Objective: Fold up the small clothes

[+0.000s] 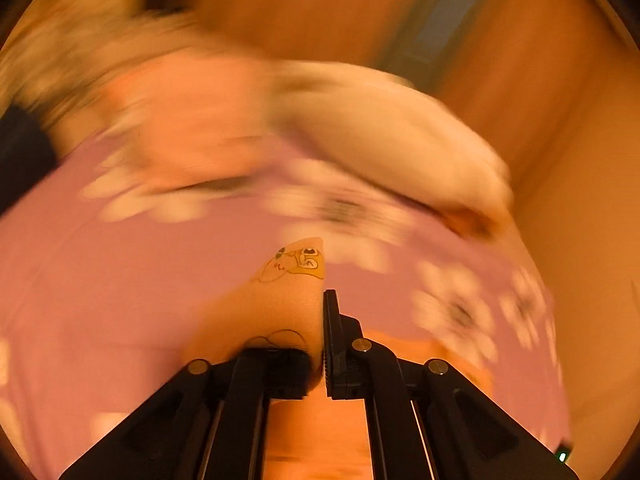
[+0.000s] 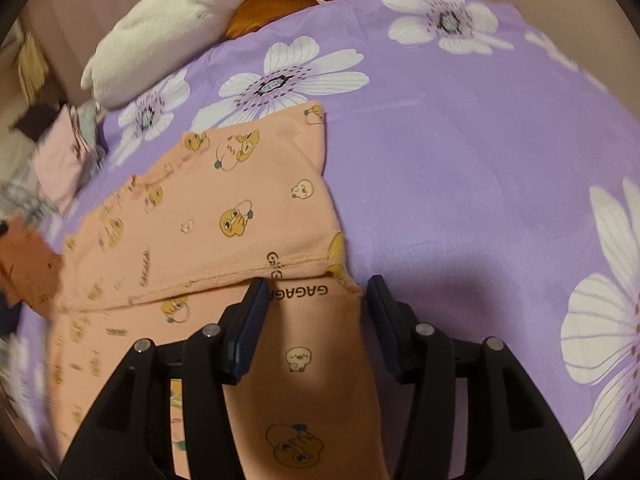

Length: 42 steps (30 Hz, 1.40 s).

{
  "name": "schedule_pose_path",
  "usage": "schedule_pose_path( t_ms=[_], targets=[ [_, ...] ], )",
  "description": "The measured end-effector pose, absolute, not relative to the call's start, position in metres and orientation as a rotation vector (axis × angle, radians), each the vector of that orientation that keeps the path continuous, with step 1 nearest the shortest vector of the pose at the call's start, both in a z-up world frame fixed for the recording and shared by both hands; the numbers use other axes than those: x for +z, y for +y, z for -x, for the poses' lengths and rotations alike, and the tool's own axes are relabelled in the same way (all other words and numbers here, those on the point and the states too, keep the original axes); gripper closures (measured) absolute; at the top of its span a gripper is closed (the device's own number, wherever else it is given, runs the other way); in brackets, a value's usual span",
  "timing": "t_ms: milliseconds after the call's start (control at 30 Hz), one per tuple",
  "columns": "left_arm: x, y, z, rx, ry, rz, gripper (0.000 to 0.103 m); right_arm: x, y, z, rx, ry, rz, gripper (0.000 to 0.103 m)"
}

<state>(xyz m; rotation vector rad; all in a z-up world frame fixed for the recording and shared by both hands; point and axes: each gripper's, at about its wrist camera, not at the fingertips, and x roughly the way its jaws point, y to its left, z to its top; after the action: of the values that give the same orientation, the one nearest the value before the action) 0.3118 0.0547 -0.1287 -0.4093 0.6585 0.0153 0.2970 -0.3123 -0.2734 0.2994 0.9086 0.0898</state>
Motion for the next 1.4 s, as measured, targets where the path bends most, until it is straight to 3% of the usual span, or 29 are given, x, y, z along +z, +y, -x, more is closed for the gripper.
schedule_pose_path(
  t_ms=[67,167,233,367,400,533,600,667,733,800,867,933,1067,1100,1200,1233,1333,1400],
  targets=[
    [-0.14,-0.032,-0.329,-0.046,0.724,0.249,0.097,-0.274,-0.331,-0.292,0.093,0.913,-0.469,0.054],
    [-0.213,-0.123,-0.351,-0.059,0.992,-0.001,0.055,-0.282,-0.361,-0.283,0.096,0.913,-0.749,0.054],
    [-0.251,-0.152,-0.346,-0.084,1.116,-0.099,0.055,-0.287,-0.374,-0.278,0.124,0.925,-0.85,0.054],
    [-0.228,-0.167,-0.306,-0.036,0.91,-0.333,0.054,-0.28,-0.37,-0.274,0.101,0.933,-0.784,0.052],
    [-0.211,-0.156,-0.295,-0.047,0.874,-0.336,0.049,-0.279,-0.367,-0.276,0.101,0.948,-0.749,0.052],
    [-0.154,-0.073,-0.254,0.037,0.795,-0.097,0.042,-0.274,-0.351,-0.28,0.076,0.963,-0.592,0.052],
    [-0.142,-0.017,-0.227,0.059,0.727,0.102,0.026,-0.273,-0.343,-0.283,0.08,0.963,-0.488,0.051],
    [-0.152,0.031,-0.212,0.136,0.694,0.241,0.026,-0.273,-0.332,-0.285,0.078,0.959,-0.364,0.051],
    [-0.182,0.066,-0.221,0.214,0.817,0.288,0.029,-0.275,-0.324,-0.286,0.053,0.953,-0.292,0.048],
    [-0.209,0.079,-0.239,0.232,0.925,0.28,0.04,-0.277,-0.321,-0.287,0.026,0.95,-0.253,0.041],
    [-0.23,0.077,-0.25,0.154,0.974,0.302,0.041,-0.277,-0.316,-0.29,0.005,0.944,-0.234,0.03],
    [-0.247,0.064,-0.267,0.066,1.04,0.277,0.047,-0.279,-0.308,-0.29,-0.049,0.925,-0.231,0.028],
    [-0.255,0.051,-0.282,0.131,0.982,0.154,0.052,-0.281,-0.283,-0.287,-0.068,0.899,-0.038,0.03],
    [-0.252,0.057,-0.28,0.153,0.975,0.207,0.067,-0.279,-0.282,-0.288,-0.063,0.896,-0.026,0.032],
    [-0.253,0.079,-0.266,0.141,0.981,0.397,0.083,-0.272,-0.286,-0.285,0.002,0.878,-0.072,0.039],
    [-0.257,0.077,-0.264,0.129,0.99,0.378,0.084,-0.266,-0.283,-0.283,0.008,0.853,-0.064,0.045],
    [-0.259,0.054,-0.265,0.104,0.964,0.156,0.084,-0.237,-0.261,-0.271,0.116,0.71,-0.017,0.042],
    [-0.258,0.056,-0.259,0.112,0.952,0.154,0.084,-0.223,-0.241,-0.269,0.263,0.696,-0.031,0.039]
  ],
)
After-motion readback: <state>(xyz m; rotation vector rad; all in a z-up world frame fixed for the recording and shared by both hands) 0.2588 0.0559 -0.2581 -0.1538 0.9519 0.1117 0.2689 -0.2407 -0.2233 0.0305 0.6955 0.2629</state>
